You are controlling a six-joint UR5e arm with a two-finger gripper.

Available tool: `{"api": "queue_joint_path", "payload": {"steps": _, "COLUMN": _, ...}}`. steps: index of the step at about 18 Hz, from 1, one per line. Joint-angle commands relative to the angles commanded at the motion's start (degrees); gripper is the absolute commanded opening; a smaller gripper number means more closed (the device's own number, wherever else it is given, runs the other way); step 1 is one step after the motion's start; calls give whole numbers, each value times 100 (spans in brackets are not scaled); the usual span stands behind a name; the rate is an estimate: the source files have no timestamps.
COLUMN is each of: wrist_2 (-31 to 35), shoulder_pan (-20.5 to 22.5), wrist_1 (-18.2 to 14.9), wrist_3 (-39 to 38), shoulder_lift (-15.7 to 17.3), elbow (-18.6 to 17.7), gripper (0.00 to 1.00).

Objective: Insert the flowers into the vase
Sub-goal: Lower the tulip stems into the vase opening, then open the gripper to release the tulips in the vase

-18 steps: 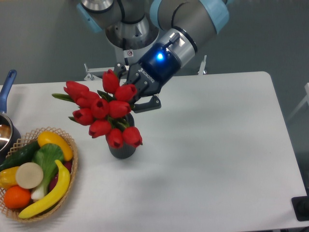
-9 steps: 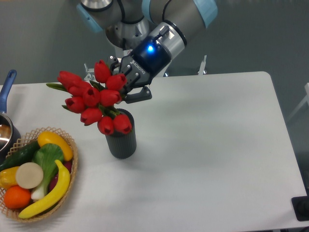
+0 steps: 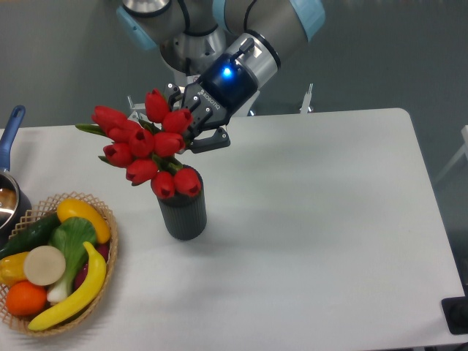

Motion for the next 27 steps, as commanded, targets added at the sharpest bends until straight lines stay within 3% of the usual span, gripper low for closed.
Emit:
{"api": "queue_joint_path", "payload": {"steps": 18, "wrist_2": 88, "shoulder_pan": -53, "wrist_1": 18, "wrist_3": 1134, "shoulder_lift": -176, "elbow": -906, "gripper": 18}}
{"api": "queue_joint_path", "payload": {"steps": 27, "wrist_2": 97, "shoulder_pan": -44, "wrist_1": 26, "wrist_3": 1240, "shoulder_lift": -571, "elbow": -959, "gripper": 29}}
